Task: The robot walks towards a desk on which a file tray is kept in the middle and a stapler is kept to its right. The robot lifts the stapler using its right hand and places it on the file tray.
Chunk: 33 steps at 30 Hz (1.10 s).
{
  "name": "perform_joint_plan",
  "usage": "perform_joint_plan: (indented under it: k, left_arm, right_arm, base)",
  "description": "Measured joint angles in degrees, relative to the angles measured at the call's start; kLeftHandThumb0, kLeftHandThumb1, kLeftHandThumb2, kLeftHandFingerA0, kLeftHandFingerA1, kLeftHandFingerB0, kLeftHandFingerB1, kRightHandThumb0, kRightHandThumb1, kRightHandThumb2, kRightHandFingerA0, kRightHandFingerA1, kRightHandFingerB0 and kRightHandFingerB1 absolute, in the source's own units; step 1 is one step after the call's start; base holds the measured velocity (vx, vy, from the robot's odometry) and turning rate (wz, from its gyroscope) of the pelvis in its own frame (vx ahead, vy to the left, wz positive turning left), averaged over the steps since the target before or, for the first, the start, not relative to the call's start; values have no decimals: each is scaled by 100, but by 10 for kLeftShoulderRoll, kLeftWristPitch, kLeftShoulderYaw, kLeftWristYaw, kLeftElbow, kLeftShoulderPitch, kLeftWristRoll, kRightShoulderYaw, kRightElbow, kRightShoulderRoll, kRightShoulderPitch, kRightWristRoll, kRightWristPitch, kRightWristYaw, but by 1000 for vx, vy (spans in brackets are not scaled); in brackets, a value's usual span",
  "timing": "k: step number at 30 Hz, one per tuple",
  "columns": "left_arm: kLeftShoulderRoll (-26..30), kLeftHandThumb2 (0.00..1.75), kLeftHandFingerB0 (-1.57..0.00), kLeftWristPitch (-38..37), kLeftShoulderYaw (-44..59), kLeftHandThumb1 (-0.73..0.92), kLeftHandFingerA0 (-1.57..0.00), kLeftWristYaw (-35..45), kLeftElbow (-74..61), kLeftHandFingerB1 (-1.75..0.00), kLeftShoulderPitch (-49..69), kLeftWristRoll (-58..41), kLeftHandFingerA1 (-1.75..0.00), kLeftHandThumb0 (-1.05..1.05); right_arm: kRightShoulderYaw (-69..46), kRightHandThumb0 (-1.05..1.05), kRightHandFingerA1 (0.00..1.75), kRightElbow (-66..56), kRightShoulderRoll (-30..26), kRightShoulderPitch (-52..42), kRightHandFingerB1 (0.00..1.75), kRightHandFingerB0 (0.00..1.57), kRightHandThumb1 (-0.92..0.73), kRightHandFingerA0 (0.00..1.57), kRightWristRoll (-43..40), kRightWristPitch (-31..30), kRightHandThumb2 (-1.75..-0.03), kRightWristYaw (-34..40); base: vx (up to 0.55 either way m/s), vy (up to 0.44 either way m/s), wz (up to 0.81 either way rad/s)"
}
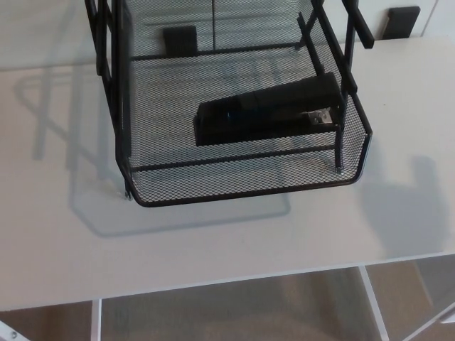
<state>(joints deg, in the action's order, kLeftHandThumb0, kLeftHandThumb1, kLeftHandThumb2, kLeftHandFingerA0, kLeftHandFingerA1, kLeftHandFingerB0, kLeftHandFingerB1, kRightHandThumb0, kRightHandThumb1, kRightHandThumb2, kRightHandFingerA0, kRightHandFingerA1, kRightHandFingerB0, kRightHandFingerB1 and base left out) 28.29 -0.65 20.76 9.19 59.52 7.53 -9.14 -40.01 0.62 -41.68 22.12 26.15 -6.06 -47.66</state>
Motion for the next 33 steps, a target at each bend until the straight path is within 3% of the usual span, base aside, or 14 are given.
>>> perform_joint_plan:
  k: [5,6,8,9,10,13,14,15,16,18,21,23,30,33]
  left_arm:
    - [0,96,-59,0,0,52,-73,0,-1,-70,-3,0,-78,-48]
    - [0,61,-61,0,0,71,-75,0,-1,-63,-3,0,-72,-46]
    - [0,96,-62,0,0,52,-76,0,0,-71,-4,0,-80,-49]
    - [0,61,-68,0,1,72,-79,0,0,-64,-4,0,-73,-46]
    - [0,97,-58,0,1,53,-73,0,0,-70,-4,0,-78,-48]
    - [0,96,-59,0,1,52,-73,0,0,-70,-4,0,-78,-48]
    - [0,61,-64,0,1,73,-74,0,0,-61,-3,0,-68,-47]
    - [0,96,-58,0,1,51,-74,0,0,-69,-3,0,-77,-48]
    - [0,96,-56,0,1,52,-73,0,0,-68,-3,0,-77,-48]
    - [0,96,-53,0,1,52,-73,0,0,-67,-2,0,-76,-48]
    - [0,61,-60,0,1,72,-73,0,1,-58,-1,0,-66,-45]
    - [0,61,-66,0,1,71,-75,0,2,-59,-1,0,-65,-46]
    - [1,60,-61,0,-1,73,-72,0,13,-59,1,0,-65,-48]
    - [1,96,-52,0,-1,52,-69,0,20,-66,2,0,-75,-48]
  right_arm:
    - [-74,-52,155,17,56,-51,31,9,-63,70,-12,-9,-64,17]
    - [-90,-52,153,20,68,-61,33,8,-68,65,-16,-11,-60,21]
    - [-126,-37,68,30,96,-77,33,11,-68,10,-23,-17,-60,30]
    - [-134,-41,88,38,103,-79,37,11,-65,14,-25,-18,-58,34]
    - [-153,-38,93,60,119,-84,36,14,-63,27,-32,-20,-58,43]
    - [-186,-39,147,95,149,-92,37,13,-63,54,-42,-22,-60,60]
    - [-200,-37,123,111,165,-96,36,12,-66,30,-46,-24,-58,68]
    - [-211,-39,107,123,176,-100,34,12,-65,34,-49,-26,-58,75]
    - [-222,-40,140,136,189,-103,37,15,-63,56,-52,-27,-61,82]
    - [-241,-42,114,161,214,-112,35,16,-62,66,-60,-30,-59,97]
    - [-263,-26,64,195,248,-127,49,7,-44,29,-67,-37,-92,118]
    - [-276,-37,60,220,269,-135,32,9,-63,18,-71,-43,-60,133]
    - [-294,-42,68,312,320,-176,32,11,-61,28,-95,-51,-58,187]
    - [-294,-42,63,342,330,-191,32,12,-60,19,-110,-54,-59,211]
  base:
    - [0,0,0]
    - [0,0,0]
    - [0,0,0]
    - [0,0,0]
    - [0,0,0]
    - [0,0,0]
    - [0,0,0]
    - [0,0,0]
    - [0,0,0]
    - [0,0,0]
    - [0,0,0]
    - [0,0,0]
    - [0,0,0]
    - [0,0,0]
